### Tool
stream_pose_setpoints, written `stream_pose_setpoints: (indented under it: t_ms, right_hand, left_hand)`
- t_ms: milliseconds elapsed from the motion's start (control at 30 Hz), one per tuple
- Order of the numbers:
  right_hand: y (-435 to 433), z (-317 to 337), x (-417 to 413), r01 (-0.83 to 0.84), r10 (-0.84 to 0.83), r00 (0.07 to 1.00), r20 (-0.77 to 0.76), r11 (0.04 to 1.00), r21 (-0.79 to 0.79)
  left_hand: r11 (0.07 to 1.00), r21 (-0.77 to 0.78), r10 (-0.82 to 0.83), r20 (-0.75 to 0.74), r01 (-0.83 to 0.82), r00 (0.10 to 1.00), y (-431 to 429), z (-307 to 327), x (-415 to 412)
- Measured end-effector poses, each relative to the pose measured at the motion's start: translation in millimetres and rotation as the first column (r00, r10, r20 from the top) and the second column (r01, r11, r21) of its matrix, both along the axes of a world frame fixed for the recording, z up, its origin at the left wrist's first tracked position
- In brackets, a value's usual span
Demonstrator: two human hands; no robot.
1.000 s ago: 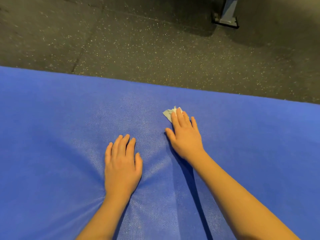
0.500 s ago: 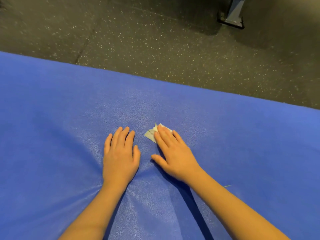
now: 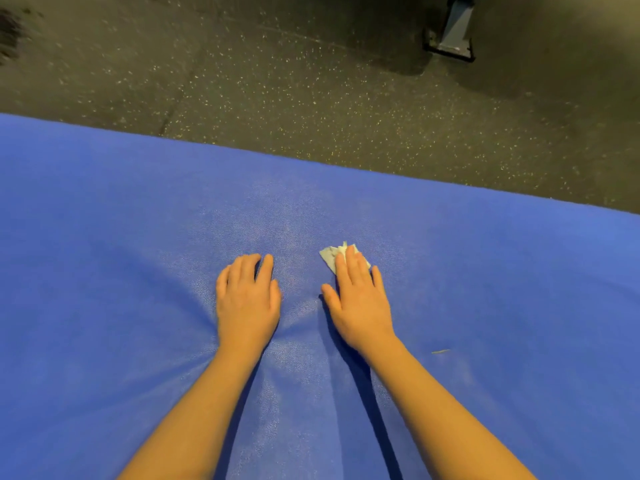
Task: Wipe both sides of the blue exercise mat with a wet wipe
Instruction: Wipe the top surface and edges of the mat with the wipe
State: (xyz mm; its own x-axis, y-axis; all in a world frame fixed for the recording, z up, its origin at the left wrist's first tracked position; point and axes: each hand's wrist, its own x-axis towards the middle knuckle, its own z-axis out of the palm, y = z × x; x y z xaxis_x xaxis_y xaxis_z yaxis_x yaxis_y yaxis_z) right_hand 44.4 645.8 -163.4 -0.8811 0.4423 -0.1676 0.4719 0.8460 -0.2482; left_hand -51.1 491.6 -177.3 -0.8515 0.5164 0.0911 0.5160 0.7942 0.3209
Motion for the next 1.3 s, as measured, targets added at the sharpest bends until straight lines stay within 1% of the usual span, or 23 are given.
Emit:
stream_pose_setpoints:
  t_ms: [33,100,167,233,300,333,367,433,500,533,567,633,700,733,833,867,900,1000,1067,1167,1200,1233,1300]
  right_hand:
    - [-13,2,1,-0.022,0.022,1.0,-0.012,0.999,-0.036]
    - [-34,4,14,-0.204,0.204,0.979,-0.017,0.975,-0.091]
    - [-33,6,28,-0.339,0.339,0.941,-0.007,0.939,-0.056]
    - [-20,7,31,-0.256,0.256,0.967,-0.006,0.967,0.005]
    - [-20,7,30,-0.049,0.05,0.998,0.038,0.999,-0.017]
    - [-30,8,29,0.01,-0.008,0.999,0.038,0.999,-0.044]
    - [-44,9,31,0.008,-0.006,1.0,0.022,0.996,-0.088]
    - [-70,9,42,-0.174,0.179,0.984,0.018,0.973,-0.153]
    - [-70,8,55,-0.337,0.338,0.941,0.002,0.937,-0.093]
    - [-62,9,57,-0.321,0.321,0.947,-0.006,0.946,-0.045]
    - [-54,11,56,-0.248,0.249,0.968,0.022,0.968,-0.033]
    - [-46,14,54,-0.046,0.049,0.997,0.061,0.997,-0.058]
    - [-60,14,57,0.043,-0.035,0.997,0.075,0.994,-0.096]
    - [-71,16,61,-0.004,0.013,0.997,0.073,0.992,-0.124]
    - [-85,25,82,-0.268,0.294,0.951,0.093,0.937,-0.222]
    - [-78,26,86,-0.286,0.313,0.944,0.107,0.935,-0.209]
    - [-69,25,87,-0.247,0.27,0.956,0.119,0.953,-0.178]
    - [-62,24,84,0.017,-0.003,0.988,0.156,0.996,-0.093]
    - [-84,29,85,0.004,0.021,0.987,0.156,0.987,-0.16]
    - [-108,41,100,-0.224,0.275,0.948,0.161,0.935,-0.275]
    - [-103,44,103,-0.257,0.308,0.937,0.163,0.927,-0.272]
    - [-95,43,104,-0.239,0.285,0.943,0.17,0.939,-0.247]
    - [-81,38,103,-0.052,0.087,0.974,0.208,0.985,-0.164]
  left_hand:
    - [1.0,-0.018,-0.016,0.031,0.016,0.999,-3,1,1]
    - [0.995,-0.07,-0.061,0.078,0.067,0.995,-9,5,4]
    - [0.993,-0.091,-0.068,0.105,0.077,0.992,-19,13,9]
    - [0.994,-0.102,-0.036,0.116,0.048,0.993,-36,19,24]
    - [0.986,-0.154,-0.044,0.115,0.061,0.992,-57,20,45]
    - [0.978,-0.189,-0.067,0.124,0.09,0.99,-66,18,54]
    - [0.969,-0.218,-0.089,0.133,0.117,0.987,-74,15,60]
    - [0.958,-0.255,-0.091,0.153,0.128,0.984,-79,12,61]
    - [0.951,-0.282,-0.08,0.177,0.128,0.981,-75,15,58]
    - [0.947,-0.292,-0.08,0.193,0.135,0.978,-73,17,58]
    - [0.942,-0.306,-0.074,0.222,0.141,0.972,-72,19,58]
    - [0.927,-0.343,-0.062,0.253,0.15,0.965,-71,25,59]
    - [0.918,-0.362,-0.067,0.267,0.164,0.961,-70,29,58]
    - [0.912,-0.371,-0.073,0.268,0.173,0.961,-71,31,57]
    - [0.912,-0.375,-0.071,0.257,0.167,0.964,-70,32,57]
    - [0.912,-0.376,-0.062,0.266,0.163,0.962,-68,35,56]
    - [0.909,-0.384,-0.055,0.278,0.163,0.959,-66,37,57]
    - [0.891,-0.414,-0.038,0.345,0.188,0.938,-64,42,55]
    - [0.865,-0.447,-0.062,0.361,0.23,0.931,-67,49,58]
    - [0.823,-0.474,-0.098,0.423,0.312,0.901,-78,59,71]
    - [0.812,-0.478,-0.103,0.449,0.335,0.888,-83,62,78]
    - [0.805,-0.475,-0.107,0.473,0.355,0.875,-88,66,84]
    - [0.801,-0.465,-0.105,0.511,0.377,0.853,-98,71,92]
